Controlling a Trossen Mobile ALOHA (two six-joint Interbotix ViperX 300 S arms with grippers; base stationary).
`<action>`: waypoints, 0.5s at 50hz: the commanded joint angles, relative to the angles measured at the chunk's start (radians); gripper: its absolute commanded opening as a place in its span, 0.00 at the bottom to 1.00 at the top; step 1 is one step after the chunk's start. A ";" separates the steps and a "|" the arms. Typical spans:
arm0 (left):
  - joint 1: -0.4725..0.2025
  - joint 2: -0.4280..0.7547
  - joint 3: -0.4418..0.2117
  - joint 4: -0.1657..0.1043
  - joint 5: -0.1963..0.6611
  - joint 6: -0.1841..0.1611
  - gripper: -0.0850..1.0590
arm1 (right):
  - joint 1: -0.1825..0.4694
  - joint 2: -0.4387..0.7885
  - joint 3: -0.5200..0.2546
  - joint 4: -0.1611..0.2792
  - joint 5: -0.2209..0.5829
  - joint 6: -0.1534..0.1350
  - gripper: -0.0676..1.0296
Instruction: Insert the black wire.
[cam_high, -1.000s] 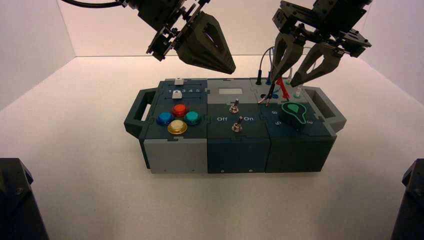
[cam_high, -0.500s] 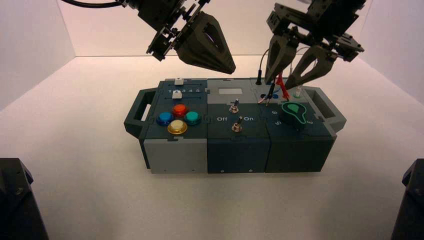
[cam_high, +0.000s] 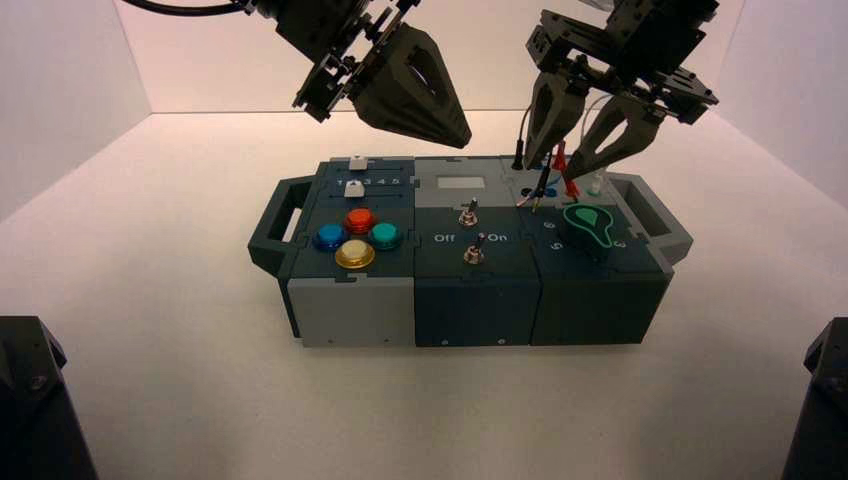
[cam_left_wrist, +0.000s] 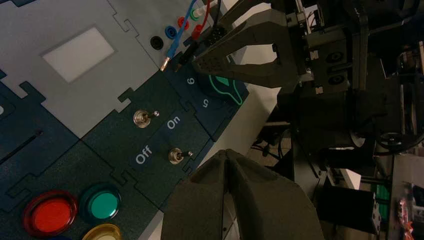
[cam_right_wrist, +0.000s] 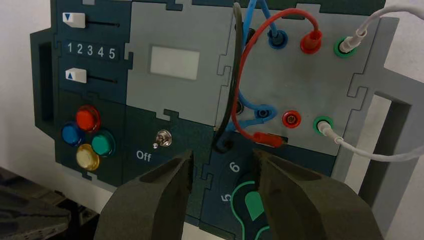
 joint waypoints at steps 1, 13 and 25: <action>-0.003 -0.015 -0.009 -0.006 0.003 0.000 0.05 | 0.003 -0.005 -0.028 0.003 -0.003 0.006 0.62; -0.003 -0.014 -0.009 -0.006 0.003 0.000 0.05 | 0.003 0.020 -0.038 0.003 -0.002 0.002 0.62; -0.003 -0.014 -0.009 -0.006 0.003 0.000 0.05 | 0.003 0.025 -0.044 0.003 -0.002 0.002 0.62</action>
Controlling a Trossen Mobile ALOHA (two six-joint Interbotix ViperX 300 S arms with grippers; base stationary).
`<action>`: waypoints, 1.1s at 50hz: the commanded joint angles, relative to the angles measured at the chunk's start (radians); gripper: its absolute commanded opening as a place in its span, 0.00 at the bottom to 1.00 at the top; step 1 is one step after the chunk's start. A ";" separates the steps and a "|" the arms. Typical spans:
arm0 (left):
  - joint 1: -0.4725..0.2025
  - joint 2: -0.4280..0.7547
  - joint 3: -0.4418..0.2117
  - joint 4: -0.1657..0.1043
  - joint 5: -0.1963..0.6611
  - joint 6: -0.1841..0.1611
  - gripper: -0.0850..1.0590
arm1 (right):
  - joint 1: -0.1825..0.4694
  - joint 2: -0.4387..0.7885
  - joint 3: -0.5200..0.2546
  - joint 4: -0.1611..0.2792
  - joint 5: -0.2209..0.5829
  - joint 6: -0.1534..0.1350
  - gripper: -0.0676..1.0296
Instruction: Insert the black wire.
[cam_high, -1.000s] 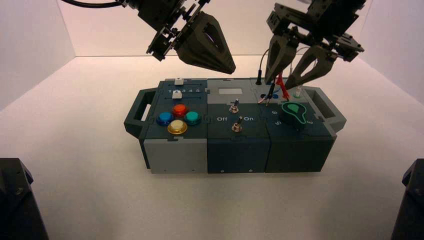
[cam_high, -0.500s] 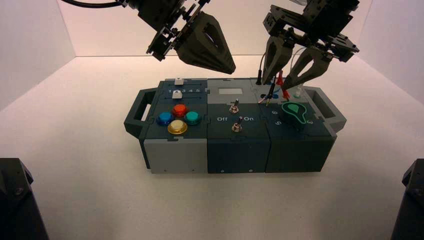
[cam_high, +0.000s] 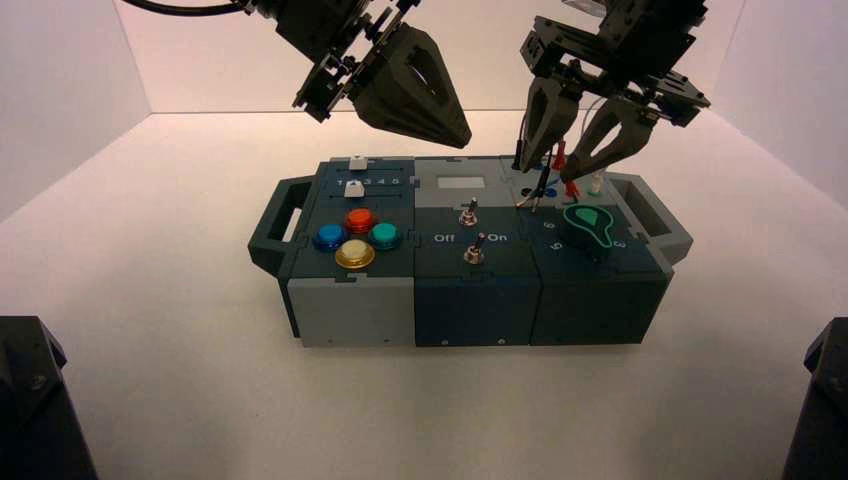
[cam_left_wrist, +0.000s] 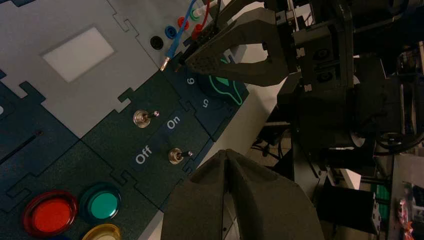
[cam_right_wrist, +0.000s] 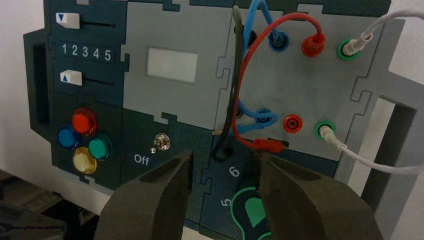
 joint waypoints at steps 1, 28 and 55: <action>-0.003 -0.014 -0.009 -0.006 0.003 0.000 0.05 | 0.003 -0.008 -0.026 0.005 -0.003 0.002 0.62; -0.003 -0.014 -0.009 -0.008 0.003 0.002 0.05 | 0.005 -0.009 -0.029 0.005 0.003 0.002 0.62; -0.003 -0.014 -0.008 -0.006 0.003 0.000 0.05 | 0.005 0.012 -0.032 0.006 0.002 -0.002 0.58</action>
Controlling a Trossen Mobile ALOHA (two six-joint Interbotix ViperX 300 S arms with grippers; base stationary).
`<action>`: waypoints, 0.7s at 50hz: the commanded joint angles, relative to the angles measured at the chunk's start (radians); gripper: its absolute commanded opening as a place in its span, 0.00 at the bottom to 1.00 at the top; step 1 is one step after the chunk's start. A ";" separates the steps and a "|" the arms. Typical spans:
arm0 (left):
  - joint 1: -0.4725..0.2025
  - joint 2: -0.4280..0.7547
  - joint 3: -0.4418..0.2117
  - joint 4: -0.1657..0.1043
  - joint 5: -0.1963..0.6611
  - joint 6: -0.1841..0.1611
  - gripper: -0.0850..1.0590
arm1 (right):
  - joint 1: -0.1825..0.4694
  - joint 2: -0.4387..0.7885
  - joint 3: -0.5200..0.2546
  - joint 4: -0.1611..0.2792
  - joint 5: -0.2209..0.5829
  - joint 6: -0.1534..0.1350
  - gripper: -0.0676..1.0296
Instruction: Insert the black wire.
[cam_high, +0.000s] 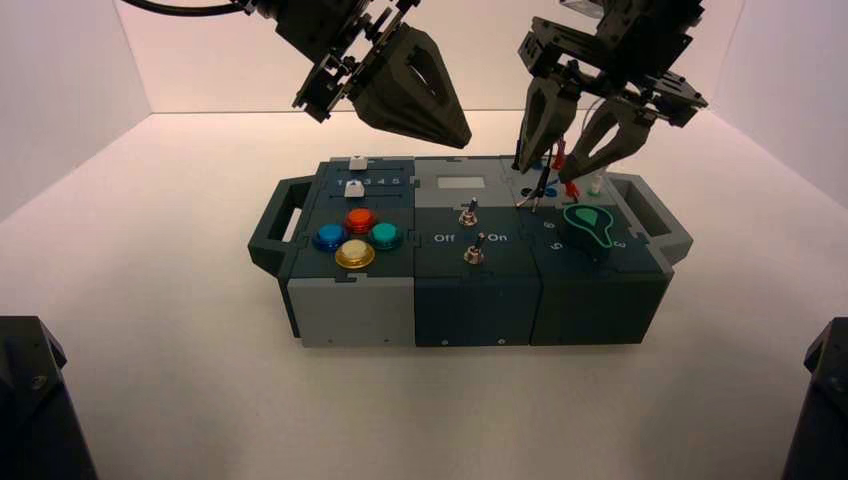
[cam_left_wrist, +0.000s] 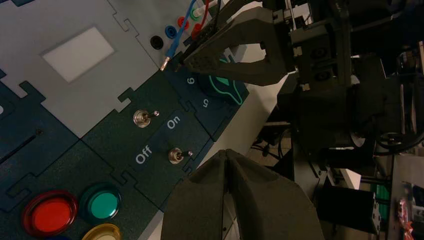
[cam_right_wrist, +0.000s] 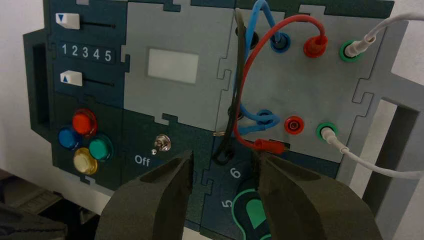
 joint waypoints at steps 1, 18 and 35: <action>-0.003 -0.012 -0.009 -0.006 0.003 0.000 0.05 | 0.003 0.003 -0.026 0.005 -0.003 -0.002 0.57; -0.003 -0.014 -0.008 -0.006 0.009 0.000 0.05 | 0.005 0.011 -0.034 0.000 -0.008 -0.008 0.43; -0.003 -0.014 -0.008 -0.006 0.009 0.002 0.05 | 0.003 0.012 -0.032 -0.002 -0.008 -0.009 0.42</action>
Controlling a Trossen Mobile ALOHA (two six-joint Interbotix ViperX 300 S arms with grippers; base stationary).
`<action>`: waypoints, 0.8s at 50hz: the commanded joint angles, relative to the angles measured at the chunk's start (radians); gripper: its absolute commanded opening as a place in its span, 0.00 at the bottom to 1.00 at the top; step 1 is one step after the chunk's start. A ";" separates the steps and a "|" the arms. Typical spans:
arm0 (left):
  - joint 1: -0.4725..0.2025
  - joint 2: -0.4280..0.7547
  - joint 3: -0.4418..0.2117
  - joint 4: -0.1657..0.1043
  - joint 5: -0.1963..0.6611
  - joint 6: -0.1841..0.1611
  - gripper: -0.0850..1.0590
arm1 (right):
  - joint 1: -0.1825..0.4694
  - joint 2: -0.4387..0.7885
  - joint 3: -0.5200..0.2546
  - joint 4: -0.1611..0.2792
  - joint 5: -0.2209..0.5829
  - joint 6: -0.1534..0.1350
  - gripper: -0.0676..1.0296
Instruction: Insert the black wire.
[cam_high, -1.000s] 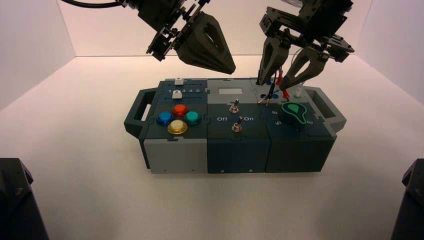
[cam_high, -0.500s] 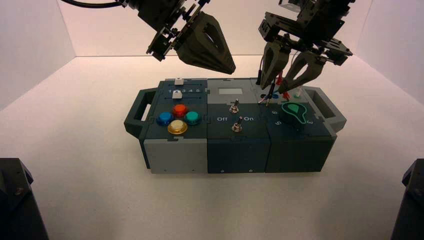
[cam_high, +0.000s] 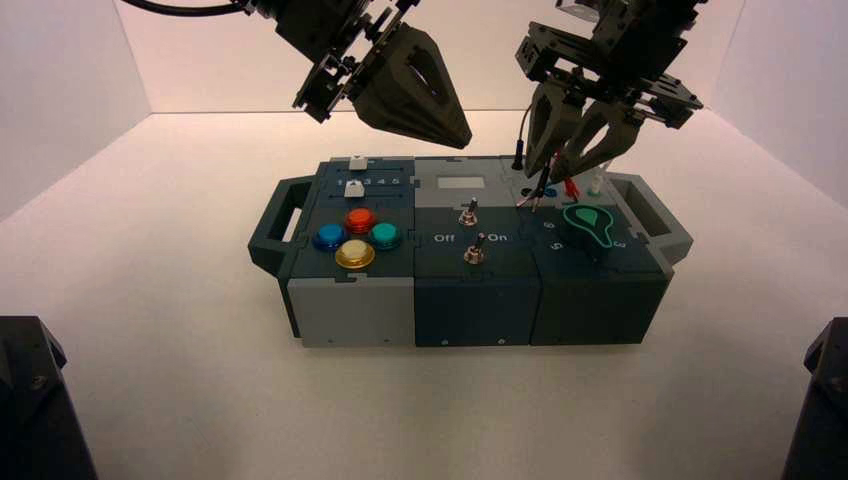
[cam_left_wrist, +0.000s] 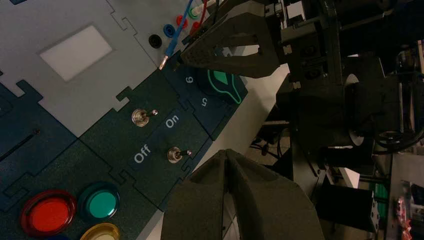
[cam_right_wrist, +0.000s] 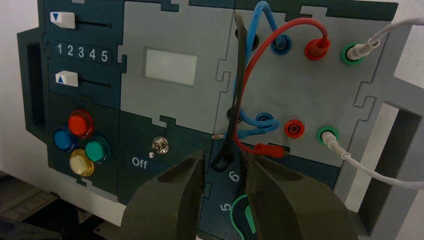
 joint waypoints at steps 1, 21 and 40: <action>-0.003 -0.014 -0.008 -0.006 0.003 0.000 0.05 | 0.005 -0.008 -0.023 0.003 -0.005 -0.002 0.42; -0.003 -0.014 -0.002 -0.006 0.003 0.002 0.05 | 0.003 -0.008 -0.020 0.003 0.006 -0.002 0.41; -0.003 -0.014 -0.002 -0.006 0.002 0.003 0.05 | 0.005 -0.008 -0.018 0.002 0.006 -0.002 0.33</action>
